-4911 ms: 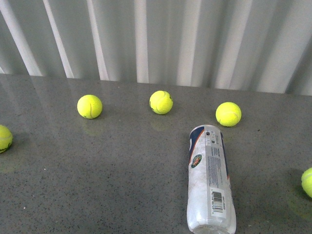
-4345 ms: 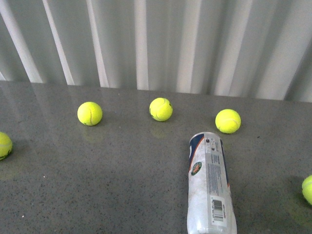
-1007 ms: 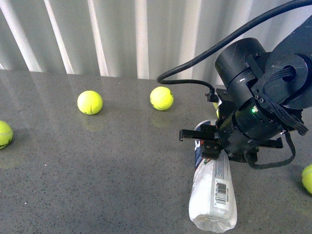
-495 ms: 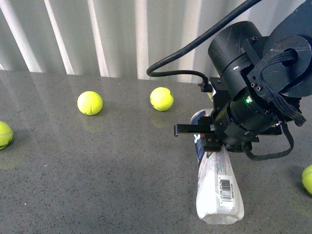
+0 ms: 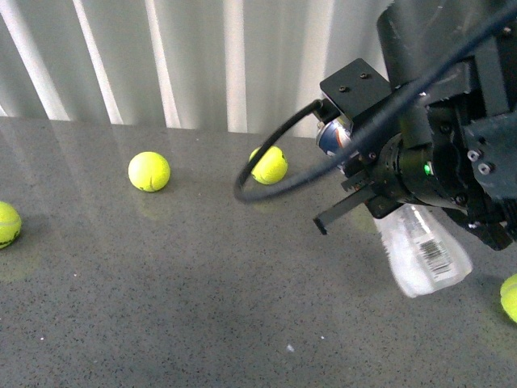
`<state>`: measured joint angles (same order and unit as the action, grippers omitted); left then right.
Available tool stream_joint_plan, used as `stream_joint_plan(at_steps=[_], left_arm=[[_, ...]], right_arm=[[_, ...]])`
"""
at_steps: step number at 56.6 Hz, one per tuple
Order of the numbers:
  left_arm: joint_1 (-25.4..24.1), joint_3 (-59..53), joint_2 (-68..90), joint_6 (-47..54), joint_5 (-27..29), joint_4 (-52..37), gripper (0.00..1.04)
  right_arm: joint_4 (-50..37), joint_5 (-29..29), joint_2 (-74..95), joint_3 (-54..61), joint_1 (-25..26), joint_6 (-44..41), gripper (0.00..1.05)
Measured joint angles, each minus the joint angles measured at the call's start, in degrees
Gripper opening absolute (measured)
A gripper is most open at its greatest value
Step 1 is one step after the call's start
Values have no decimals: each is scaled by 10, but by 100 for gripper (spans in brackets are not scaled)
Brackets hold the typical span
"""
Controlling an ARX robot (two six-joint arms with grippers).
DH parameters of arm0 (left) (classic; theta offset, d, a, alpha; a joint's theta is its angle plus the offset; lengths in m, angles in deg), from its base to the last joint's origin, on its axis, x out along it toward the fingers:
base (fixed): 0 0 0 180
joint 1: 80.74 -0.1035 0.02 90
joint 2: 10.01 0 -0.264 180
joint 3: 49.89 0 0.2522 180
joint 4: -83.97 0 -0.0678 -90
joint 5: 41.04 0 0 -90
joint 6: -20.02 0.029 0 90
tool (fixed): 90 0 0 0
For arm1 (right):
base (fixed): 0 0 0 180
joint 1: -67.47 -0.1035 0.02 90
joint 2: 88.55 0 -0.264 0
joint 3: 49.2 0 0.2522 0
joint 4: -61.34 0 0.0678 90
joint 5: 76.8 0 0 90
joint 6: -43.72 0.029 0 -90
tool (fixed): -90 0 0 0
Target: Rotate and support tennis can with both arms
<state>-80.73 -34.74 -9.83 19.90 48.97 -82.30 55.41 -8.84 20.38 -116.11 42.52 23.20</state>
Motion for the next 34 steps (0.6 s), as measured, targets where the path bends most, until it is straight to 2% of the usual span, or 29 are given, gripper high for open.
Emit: stream_joint_plan(at_steps=[3, 8, 14, 23, 34], left_arm=[[0, 0, 0, 0, 0, 0, 98], [0, 0, 0, 0, 0, 0, 98], [0, 0, 0, 0, 0, 0, 98], [0, 0, 0, 0, 0, 0, 98], [0, 0, 0, 0, 0, 0, 98]], right_arm=[[-54, 2, -3, 26, 1, -72, 6], [-135, 39, -6, 74, 3, -224, 6], [-178, 90, -6, 115, 0, -346, 6], [-210, 164, -3, 139, -31, -429, 6], [-223, 177, 56, 90, -75, -450, 6]])
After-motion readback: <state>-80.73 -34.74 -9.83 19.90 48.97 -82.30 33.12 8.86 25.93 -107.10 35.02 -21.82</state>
